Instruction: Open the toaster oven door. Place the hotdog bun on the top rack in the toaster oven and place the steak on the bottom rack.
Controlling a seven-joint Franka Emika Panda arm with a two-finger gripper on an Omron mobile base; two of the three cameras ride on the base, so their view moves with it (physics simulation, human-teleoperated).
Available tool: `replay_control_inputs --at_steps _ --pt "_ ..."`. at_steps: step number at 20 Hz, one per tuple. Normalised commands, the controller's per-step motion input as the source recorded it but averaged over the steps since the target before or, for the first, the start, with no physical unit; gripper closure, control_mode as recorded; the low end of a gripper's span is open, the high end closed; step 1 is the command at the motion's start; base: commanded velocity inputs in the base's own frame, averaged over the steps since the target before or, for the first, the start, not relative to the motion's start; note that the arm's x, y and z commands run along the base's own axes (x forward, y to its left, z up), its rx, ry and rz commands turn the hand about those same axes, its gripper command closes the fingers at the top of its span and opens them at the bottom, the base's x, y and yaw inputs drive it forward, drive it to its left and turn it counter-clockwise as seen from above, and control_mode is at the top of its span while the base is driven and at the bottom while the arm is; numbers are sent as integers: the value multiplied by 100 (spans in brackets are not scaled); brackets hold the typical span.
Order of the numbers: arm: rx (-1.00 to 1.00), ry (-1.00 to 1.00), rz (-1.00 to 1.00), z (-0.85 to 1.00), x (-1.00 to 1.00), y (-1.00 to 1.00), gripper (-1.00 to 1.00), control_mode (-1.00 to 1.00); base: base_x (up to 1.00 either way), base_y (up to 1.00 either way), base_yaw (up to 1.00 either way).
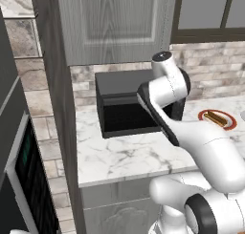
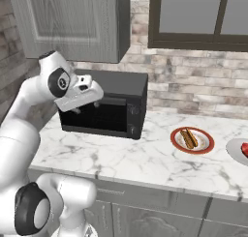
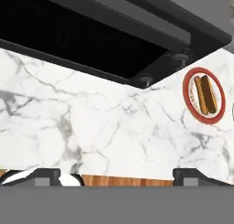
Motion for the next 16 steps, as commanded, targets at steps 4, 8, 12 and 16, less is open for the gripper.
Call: replay_control_inputs --at_steps 4,8,12,16 --pt "-77 1 17 -8 -1 -31 -100 -100 0 0 0" --pt "-68 2 16 -36 8 -34 -100 -100 0 0 0" --pt "-42 1 12 -29 23 -11 -100 -100 0 0 0" --pt "-21 -1 1 0 26 1 -100 -100 0 0 0"
